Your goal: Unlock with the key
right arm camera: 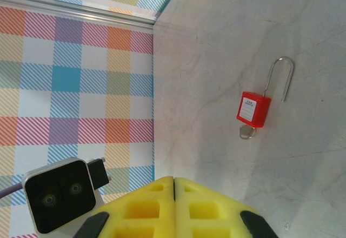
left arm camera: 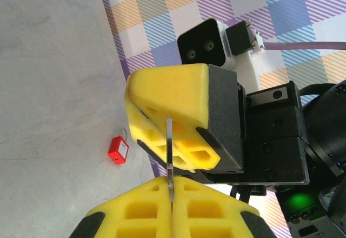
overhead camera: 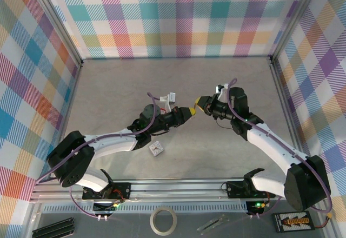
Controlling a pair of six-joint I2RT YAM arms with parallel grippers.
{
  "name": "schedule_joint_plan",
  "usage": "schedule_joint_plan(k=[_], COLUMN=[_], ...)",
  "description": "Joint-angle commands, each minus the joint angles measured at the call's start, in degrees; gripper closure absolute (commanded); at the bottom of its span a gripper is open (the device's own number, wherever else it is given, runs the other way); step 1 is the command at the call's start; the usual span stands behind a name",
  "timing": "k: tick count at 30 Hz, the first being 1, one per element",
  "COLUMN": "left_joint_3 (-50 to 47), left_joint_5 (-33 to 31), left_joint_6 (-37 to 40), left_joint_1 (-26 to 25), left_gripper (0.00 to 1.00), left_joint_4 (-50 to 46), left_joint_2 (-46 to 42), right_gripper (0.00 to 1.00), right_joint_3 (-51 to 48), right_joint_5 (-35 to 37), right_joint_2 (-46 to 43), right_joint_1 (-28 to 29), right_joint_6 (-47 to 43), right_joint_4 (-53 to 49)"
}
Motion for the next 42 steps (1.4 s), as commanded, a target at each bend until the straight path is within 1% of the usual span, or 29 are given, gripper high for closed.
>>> schedule_joint_plan(k=[1, 5, 7, 11, 15, 20, 24, 26, 28, 30, 33, 37, 42], left_joint_3=[1.5, 2.2, 2.7, 3.3, 3.9, 4.4, 4.8, 5.0, 5.1, 5.0, 5.0, 5.0, 5.4], left_joint_5=[3.1, 5.0, 5.5, 5.5, 5.7, 5.8, 5.9, 6.2, 6.3, 6.6, 6.7, 7.1, 7.8], left_joint_6=[1.1, 1.9, 2.5, 3.2, 3.3, 3.4, 3.6, 3.8, 4.0, 4.0, 4.1, 4.2, 4.3], left_joint_1=[0.1, 0.1, -0.1, -0.1, 0.0, -0.2, -0.3, -0.2, -0.3, -0.3, -0.4, -0.4, -0.5], left_gripper=[1.00, 1.00, 1.00, 1.00, 1.00, 1.00, 1.00, 1.00, 1.00, 1.00, 1.00, 1.00, 1.00], left_joint_4=[2.2, 1.5, 0.2, -0.5, -0.6, -0.4, -0.7, -1.0, -1.5, -1.7, -1.7, -1.7, -1.4], left_joint_2=[1.2, 2.2, 2.4, 2.6, 2.8, 3.3, 2.9, 2.7, 2.4, 2.3, 2.1, 1.7, 2.0], right_gripper=[1.00, 0.81, 0.77, 0.76, 0.76, 0.76, 0.76, 0.74, 0.70, 0.63, 0.56, 0.53, 0.54], right_joint_3=[-0.5, -0.6, -1.0, -1.9, -2.7, -4.5, -5.2, -5.4, -4.4, -3.4, -2.1, -1.1, -2.2], right_joint_5=[0.1, 0.5, -0.8, -3.1, -2.0, -1.6, 0.7, 1.9, 2.9, 3.3, 3.7, 4.9, 2.7], right_joint_2=[-2.3, -4.4, -4.5, -3.9, -4.6, -5.6, -7.4, -8.6, -9.5, -9.9, -10.0, -10.8, -10.1], right_joint_1=[-0.1, -0.1, -0.1, 0.3, 1.7, 2.8, 2.9, 2.9, 2.8, 2.9, 2.8, 2.8, 2.8], right_joint_6=[-1.1, -1.8, -1.4, -0.3, -0.6, 0.7, -1.0, -1.9, -3.5, -5.0, -6.7, -9.4, -8.9], right_joint_4=[-0.1, -1.1, 0.2, 1.8, -0.3, 0.7, -3.9, -6.0, -8.8, -10.9, -13.5, -17.3, -15.2])
